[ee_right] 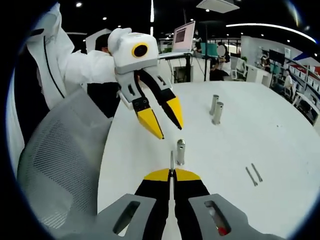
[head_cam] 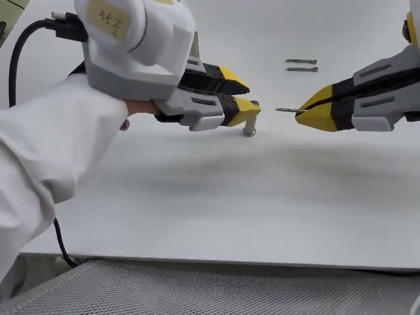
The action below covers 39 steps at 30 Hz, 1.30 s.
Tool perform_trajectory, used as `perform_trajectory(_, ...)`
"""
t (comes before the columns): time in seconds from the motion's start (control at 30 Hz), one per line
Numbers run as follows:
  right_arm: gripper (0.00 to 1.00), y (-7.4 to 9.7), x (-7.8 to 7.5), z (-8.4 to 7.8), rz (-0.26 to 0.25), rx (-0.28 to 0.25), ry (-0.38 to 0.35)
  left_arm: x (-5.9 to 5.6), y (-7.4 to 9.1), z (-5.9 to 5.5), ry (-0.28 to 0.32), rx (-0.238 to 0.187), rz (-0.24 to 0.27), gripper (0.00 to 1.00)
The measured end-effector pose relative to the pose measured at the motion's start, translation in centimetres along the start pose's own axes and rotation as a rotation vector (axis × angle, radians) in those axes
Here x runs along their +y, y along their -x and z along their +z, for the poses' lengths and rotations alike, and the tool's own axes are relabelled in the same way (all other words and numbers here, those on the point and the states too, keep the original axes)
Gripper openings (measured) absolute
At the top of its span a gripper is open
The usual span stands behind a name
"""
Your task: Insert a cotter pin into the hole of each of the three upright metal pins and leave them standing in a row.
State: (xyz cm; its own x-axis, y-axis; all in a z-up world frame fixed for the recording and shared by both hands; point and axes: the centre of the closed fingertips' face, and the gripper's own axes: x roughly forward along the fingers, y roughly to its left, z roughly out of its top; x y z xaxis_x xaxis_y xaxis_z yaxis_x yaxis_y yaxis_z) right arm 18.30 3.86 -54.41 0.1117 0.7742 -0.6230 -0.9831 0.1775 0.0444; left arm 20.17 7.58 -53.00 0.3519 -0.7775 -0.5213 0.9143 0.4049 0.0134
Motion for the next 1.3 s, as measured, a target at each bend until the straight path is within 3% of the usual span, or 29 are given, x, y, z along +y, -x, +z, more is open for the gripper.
perform_trajectory(0.37, 0.0, -1.5, -0.8, -0.7, -0.015, -0.006, -0.025, 0.8, -1.4, -1.2, -0.041, 0.05, -0.025, 0.16)
perform_trajectory(0.73, 0.0, -2.1, -1.3, -0.4, -0.02, 0.006, -0.013, 0.0, -1.8, -1.4, -0.071, 0.07, -0.052, 0.06)
perform_trajectory(0.97, 0.0, -2.6, -1.1, -0.1, -0.014, 0.011, -0.003, 0.3, -1.8, -1.7, -0.041, 0.073, -0.053, 0.06)
perform_trajectory(1.3, 0.0, -3.2, -1.1, 0.4, -0.017, 0.013, 0.001, 0.5, -1.9, -1.8, -0.041, 0.076, -0.06, 0.06)
